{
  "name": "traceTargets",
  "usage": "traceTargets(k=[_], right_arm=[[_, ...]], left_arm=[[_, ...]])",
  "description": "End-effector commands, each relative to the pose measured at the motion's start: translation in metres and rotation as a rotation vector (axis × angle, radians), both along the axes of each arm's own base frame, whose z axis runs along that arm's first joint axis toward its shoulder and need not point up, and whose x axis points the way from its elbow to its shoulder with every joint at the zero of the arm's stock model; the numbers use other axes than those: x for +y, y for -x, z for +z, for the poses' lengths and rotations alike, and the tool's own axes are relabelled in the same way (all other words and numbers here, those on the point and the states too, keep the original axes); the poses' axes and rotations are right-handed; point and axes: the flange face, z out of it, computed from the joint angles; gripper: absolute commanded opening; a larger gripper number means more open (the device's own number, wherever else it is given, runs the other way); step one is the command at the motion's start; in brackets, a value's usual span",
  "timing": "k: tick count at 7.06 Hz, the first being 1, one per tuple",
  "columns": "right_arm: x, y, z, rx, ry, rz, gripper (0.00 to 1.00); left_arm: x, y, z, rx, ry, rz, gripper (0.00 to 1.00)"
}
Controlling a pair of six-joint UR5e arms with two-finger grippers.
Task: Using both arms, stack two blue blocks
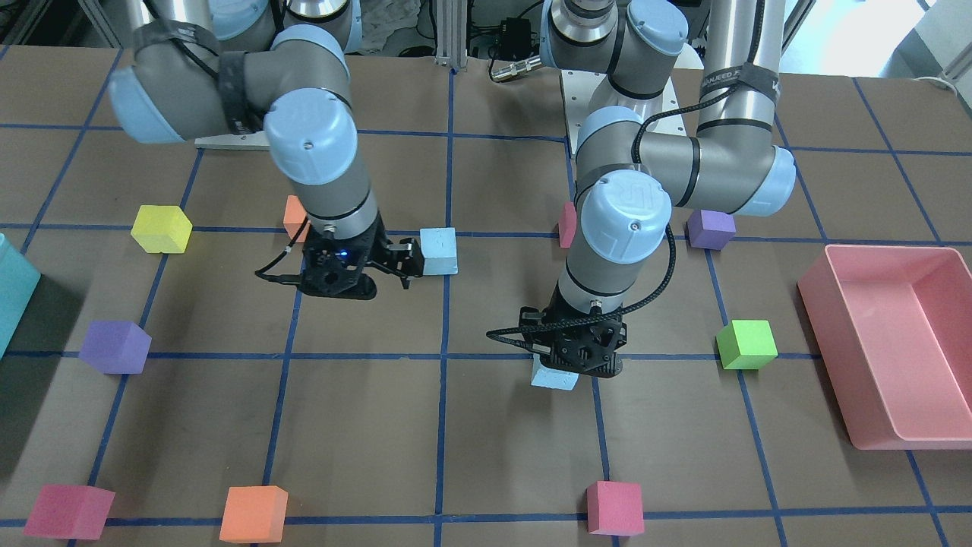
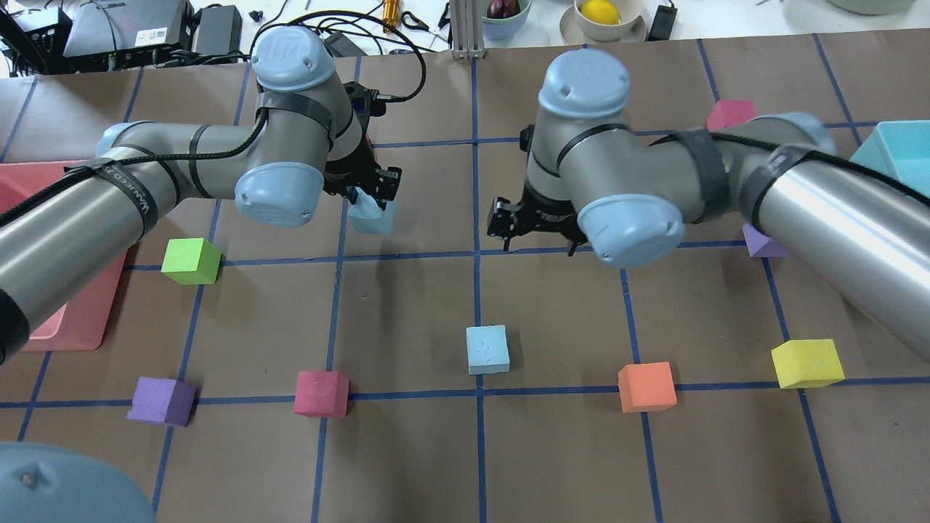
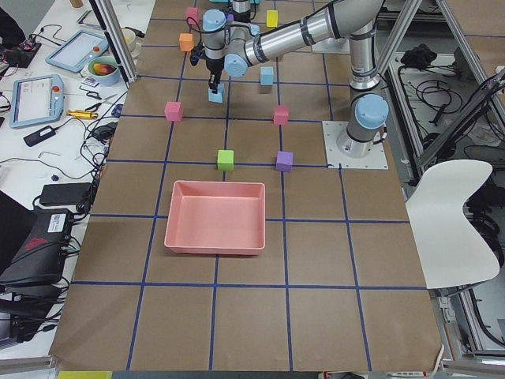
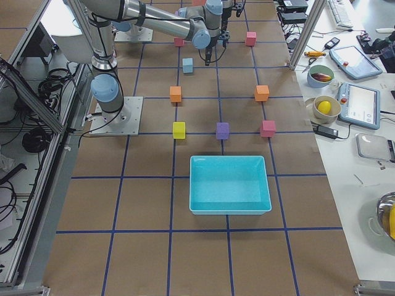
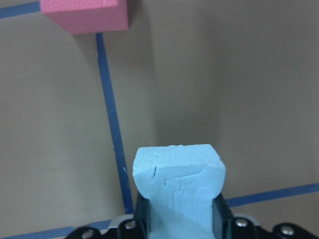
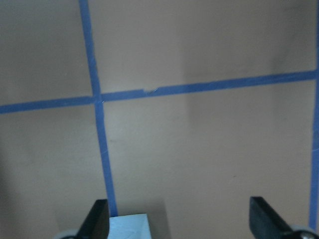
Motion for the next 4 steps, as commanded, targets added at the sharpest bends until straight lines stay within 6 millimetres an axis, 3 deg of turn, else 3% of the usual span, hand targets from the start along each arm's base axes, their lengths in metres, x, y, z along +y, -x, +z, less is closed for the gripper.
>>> traceTargets(k=[1,3,4], right_arm=[[-0.023,0.076,0.038,0.035,0.072,-0.017,1.0],[-0.018,0.096,0.062,0.045,0.06,-0.016,1.0],[-0.018,0.099,0.09,0.058,0.037,-0.017,1.0]], left_arm=[[0.032,0.026,0.005,0.006,-0.026,0.039,0.0],[0.081,0.094,0.016,0.013,-0.016,0.057,0.0],[0.103,0.114,0.03,0.02,-0.001,0.025,0.0]])
